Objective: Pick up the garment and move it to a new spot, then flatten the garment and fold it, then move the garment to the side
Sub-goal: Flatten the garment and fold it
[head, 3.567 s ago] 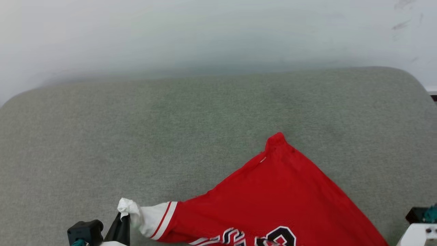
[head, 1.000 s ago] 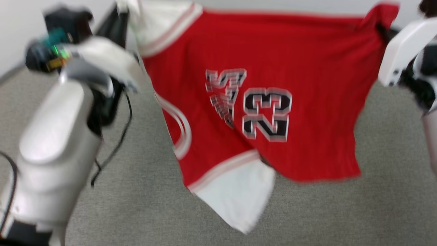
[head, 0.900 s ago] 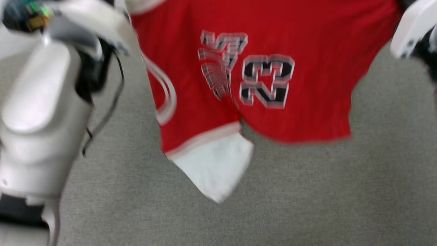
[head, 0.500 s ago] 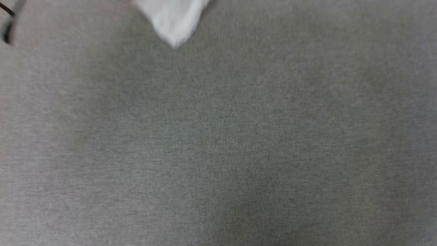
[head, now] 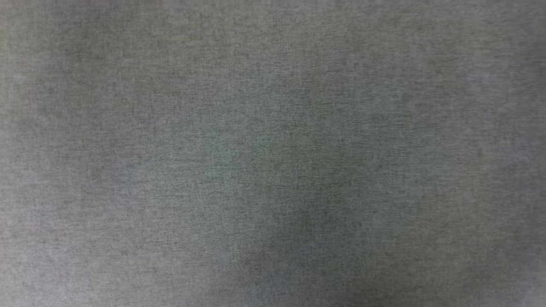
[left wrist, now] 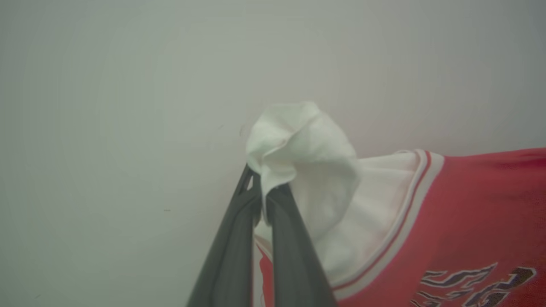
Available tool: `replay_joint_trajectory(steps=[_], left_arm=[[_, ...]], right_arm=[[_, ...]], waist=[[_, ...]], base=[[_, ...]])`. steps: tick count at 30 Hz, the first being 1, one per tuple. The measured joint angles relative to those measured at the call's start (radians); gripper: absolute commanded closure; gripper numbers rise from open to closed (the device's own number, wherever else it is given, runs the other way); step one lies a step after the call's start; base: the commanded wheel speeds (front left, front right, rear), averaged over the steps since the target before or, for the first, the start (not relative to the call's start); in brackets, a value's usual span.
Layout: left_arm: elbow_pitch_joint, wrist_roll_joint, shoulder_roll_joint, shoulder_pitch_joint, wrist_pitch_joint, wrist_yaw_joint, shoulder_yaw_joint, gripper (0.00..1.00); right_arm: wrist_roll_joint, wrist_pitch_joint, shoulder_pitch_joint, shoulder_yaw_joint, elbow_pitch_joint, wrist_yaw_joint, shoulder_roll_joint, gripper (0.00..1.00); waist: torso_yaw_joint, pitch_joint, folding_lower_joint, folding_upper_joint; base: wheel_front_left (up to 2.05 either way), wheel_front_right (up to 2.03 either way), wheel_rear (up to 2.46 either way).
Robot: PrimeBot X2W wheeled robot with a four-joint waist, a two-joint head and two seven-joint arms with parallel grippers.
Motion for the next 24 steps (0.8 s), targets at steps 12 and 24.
replay_joint_trajectory(steps=[12, 24], left_arm=[[0.228, -0.116, -0.095, 0.302, -0.129, -0.080, 0.007, 1.00], [0.063, -0.173, -0.092, 0.955, -0.147, -0.051, 0.040, 1.00]], right_arm=[[0.147, -0.111, 0.221, 0.173, 0.198, 0.000, 0.005, 1.00], [0.270, -0.148, 0.805, 0.268, 0.025, 0.000, -0.036, 1.00]], waist=[[0.039, -0.096, -0.0001, 0.0000], [0.040, -0.393, -0.0003, 0.0000]], base=[[0.00, 0.00, 0.00], [0.00, 0.00, 0.00]])
